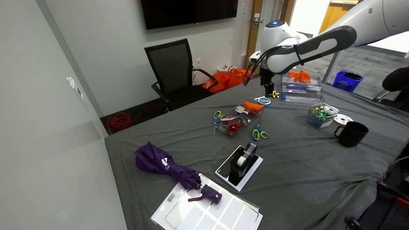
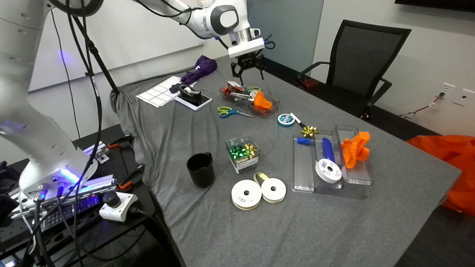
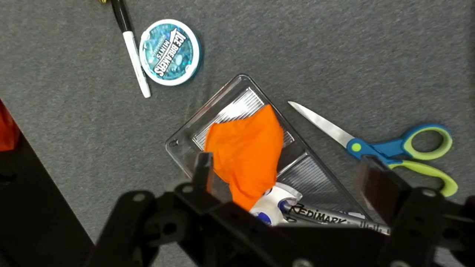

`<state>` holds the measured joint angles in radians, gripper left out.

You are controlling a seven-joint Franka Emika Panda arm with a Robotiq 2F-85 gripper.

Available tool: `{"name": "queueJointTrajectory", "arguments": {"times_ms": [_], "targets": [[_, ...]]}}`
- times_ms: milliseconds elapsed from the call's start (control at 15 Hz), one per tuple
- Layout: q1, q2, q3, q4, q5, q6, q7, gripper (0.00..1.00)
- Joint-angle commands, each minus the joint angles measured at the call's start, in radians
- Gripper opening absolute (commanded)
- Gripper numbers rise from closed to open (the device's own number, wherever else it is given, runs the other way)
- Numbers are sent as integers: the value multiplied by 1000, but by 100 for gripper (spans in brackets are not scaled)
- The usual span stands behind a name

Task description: Put the white object and red disc in the container at the back.

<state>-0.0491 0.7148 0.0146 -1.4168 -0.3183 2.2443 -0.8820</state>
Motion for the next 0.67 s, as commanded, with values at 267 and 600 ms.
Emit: {"name": "queueJointTrajectory", "arguments": {"times_ms": [267, 600], "targets": [[-55, 13, 18, 32, 29, 13, -100, 100], [-163, 34, 34, 126, 134, -57, -312, 100]]}}
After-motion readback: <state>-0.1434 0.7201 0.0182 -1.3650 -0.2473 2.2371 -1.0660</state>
